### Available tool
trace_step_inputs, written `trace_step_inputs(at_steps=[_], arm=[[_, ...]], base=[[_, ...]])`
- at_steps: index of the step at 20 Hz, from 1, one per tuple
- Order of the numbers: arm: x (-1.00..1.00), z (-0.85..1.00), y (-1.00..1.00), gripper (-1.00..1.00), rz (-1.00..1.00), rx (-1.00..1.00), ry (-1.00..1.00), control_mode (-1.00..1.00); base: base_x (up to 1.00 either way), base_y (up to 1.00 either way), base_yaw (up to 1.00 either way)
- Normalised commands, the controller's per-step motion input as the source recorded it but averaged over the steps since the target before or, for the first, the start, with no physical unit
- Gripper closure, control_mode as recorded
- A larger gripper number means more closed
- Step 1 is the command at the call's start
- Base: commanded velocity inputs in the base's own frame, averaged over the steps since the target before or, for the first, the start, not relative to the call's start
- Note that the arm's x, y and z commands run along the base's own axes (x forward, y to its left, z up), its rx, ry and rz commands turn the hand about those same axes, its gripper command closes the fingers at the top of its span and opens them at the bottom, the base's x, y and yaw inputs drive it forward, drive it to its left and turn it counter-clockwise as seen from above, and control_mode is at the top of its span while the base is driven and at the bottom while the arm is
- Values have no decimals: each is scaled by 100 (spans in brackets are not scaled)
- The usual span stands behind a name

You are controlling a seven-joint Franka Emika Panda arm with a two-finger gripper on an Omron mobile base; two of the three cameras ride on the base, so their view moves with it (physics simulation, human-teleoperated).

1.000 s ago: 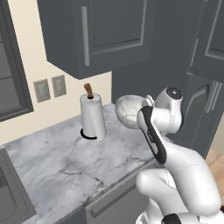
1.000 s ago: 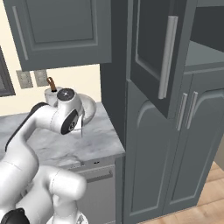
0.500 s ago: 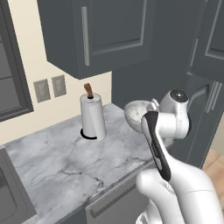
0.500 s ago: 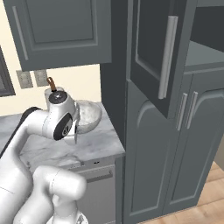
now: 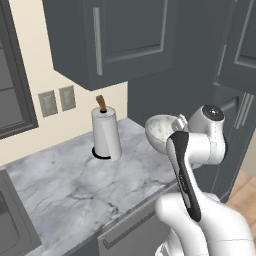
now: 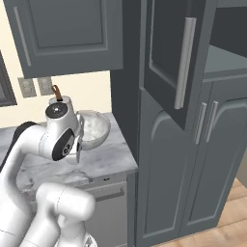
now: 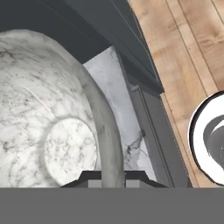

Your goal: Open the cabinet. Pick the bowls from the counter and place them in the cabinet. Then close the cabinet.

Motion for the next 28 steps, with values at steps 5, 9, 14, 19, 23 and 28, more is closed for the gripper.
trace_step_inputs(at_steps=[5,9,14,19,23,28], arm=[[-42,32,0,100,0,1,0,-100],[-47,38,0,100,0,0,-2,-100],[-40,37,0,100,-1,0,-6,-100],[-36,52,0,100,-3,0,-7,-100],[-26,61,-1,100,-2,0,-3,-100],[-18,62,0,100,0,0,-1,-100]], base=[[0,0,0],[0,0,0],[0,0,0],[0,0,0],[0,0,0],[0,0,0]])
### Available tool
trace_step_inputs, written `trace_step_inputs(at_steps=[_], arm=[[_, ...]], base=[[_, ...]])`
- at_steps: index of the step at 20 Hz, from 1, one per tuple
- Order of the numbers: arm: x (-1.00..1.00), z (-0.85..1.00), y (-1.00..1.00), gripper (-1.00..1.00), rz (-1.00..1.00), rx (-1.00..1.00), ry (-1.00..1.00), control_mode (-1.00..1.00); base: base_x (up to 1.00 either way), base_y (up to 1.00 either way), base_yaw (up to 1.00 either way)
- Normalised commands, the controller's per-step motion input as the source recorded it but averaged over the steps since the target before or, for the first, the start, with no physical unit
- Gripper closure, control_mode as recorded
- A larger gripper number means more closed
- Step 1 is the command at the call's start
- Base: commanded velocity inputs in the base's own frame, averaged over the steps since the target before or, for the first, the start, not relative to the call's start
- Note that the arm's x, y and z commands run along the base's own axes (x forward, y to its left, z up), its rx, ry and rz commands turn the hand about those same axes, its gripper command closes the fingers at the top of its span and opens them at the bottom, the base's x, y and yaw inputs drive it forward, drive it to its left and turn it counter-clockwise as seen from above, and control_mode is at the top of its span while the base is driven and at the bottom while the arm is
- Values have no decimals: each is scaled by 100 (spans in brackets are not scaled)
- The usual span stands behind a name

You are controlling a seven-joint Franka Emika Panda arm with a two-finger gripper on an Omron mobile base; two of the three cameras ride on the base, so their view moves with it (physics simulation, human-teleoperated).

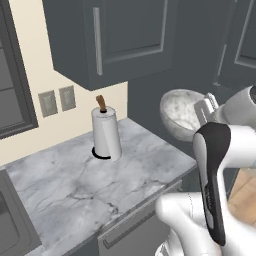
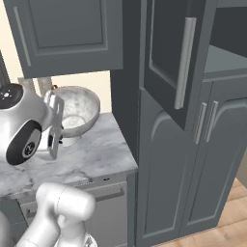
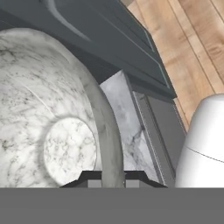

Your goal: Open the cabinet. Pick the bowls from the counter and place them in the cabinet. Then close the cabinet.

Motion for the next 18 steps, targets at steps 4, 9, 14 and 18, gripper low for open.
trace_step_inputs(at_steps=[4,9,14,18], arm=[[-42,44,0,100,0,0,0,-100],[-64,43,0,100,0,0,-2,-100],[-64,36,0,100,0,0,-3,-100],[-65,39,0,100,0,0,-3,-100]], base=[[0,0,0],[0,0,0],[0,0,0],[0,0,0]])
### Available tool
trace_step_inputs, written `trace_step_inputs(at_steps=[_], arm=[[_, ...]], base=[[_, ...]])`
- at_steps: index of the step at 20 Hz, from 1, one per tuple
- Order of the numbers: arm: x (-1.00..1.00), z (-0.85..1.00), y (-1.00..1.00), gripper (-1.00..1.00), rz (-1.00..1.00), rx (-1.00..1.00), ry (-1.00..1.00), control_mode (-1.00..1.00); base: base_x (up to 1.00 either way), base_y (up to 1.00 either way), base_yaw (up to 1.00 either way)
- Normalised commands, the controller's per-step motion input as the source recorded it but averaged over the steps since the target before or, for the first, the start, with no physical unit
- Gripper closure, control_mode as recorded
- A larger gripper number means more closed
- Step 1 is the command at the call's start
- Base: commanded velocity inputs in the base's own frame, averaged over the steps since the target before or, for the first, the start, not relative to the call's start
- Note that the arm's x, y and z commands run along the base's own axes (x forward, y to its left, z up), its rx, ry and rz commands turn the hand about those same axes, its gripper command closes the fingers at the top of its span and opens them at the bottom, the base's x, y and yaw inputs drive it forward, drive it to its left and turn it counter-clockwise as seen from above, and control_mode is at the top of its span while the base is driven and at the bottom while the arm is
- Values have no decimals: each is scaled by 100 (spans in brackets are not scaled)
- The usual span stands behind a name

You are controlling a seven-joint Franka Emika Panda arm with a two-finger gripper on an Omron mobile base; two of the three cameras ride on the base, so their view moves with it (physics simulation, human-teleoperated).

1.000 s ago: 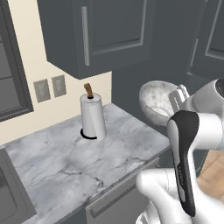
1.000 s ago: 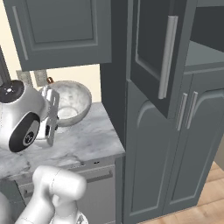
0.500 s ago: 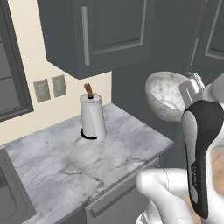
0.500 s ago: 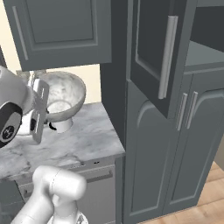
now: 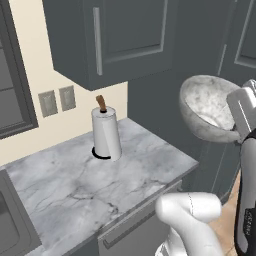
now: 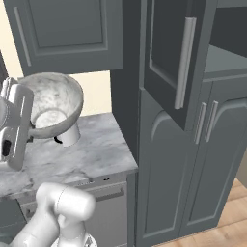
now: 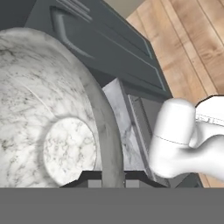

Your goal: Open the cabinet. Pick the bowls from the counter and place them in the cabinet. Then close the cabinet.

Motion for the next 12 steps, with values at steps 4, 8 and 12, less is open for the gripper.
trace_step_inputs(at_steps=[4,8,12], arm=[[0,0,0,100,0,0,0,100],[0,0,0,100,0,0,0,100],[0,0,0,100,0,0,0,100]], base=[[-63,0,0],[-66,-23,0],[-90,-62,0]])
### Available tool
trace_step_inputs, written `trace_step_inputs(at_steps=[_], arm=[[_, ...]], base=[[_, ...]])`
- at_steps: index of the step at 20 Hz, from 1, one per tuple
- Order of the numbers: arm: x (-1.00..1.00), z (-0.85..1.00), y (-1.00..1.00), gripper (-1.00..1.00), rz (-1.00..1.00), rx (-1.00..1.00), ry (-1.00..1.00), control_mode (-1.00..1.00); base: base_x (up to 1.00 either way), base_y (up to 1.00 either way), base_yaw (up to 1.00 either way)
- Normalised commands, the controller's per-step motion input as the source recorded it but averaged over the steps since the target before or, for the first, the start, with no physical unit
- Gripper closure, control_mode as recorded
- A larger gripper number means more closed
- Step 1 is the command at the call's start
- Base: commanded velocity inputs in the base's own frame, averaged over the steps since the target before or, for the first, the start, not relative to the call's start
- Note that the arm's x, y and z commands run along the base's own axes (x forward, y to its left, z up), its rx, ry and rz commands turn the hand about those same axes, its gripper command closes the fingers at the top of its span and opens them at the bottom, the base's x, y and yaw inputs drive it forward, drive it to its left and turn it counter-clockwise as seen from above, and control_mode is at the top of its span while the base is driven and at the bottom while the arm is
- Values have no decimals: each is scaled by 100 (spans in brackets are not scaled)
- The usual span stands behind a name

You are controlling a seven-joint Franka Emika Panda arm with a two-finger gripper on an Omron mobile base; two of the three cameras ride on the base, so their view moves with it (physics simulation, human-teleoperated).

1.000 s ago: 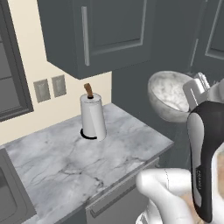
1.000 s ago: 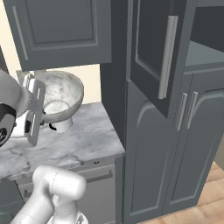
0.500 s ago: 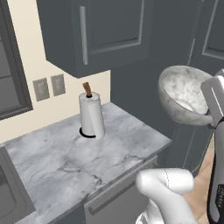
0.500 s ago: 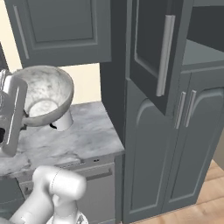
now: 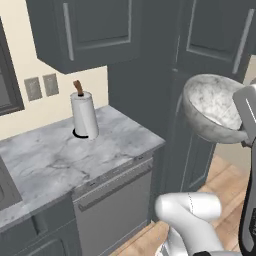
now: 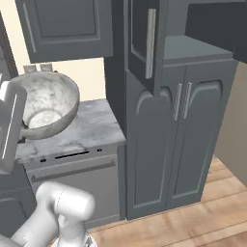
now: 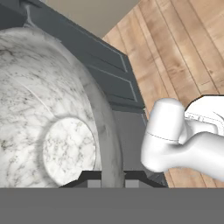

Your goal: Open the cabinet. Pick the bowls from the counter and place them in the cabinet. Then close the cabinet.

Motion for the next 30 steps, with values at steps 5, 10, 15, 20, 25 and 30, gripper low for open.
trace_step_inputs(at_steps=[5,10,15,20,25,30], arm=[[0,0,0,100,0,0,0,100],[0,0,0,100,0,0,0,100],[0,0,0,100,0,0,0,100],[0,0,0,100,0,0,0,100],[0,0,0,100,0,0,0,100],[0,0,0,100,0,0,0,100]], base=[[-82,-84,0],[-46,-96,0],[-19,-100,2],[17,-98,7],[82,-52,11],[93,12,16]])
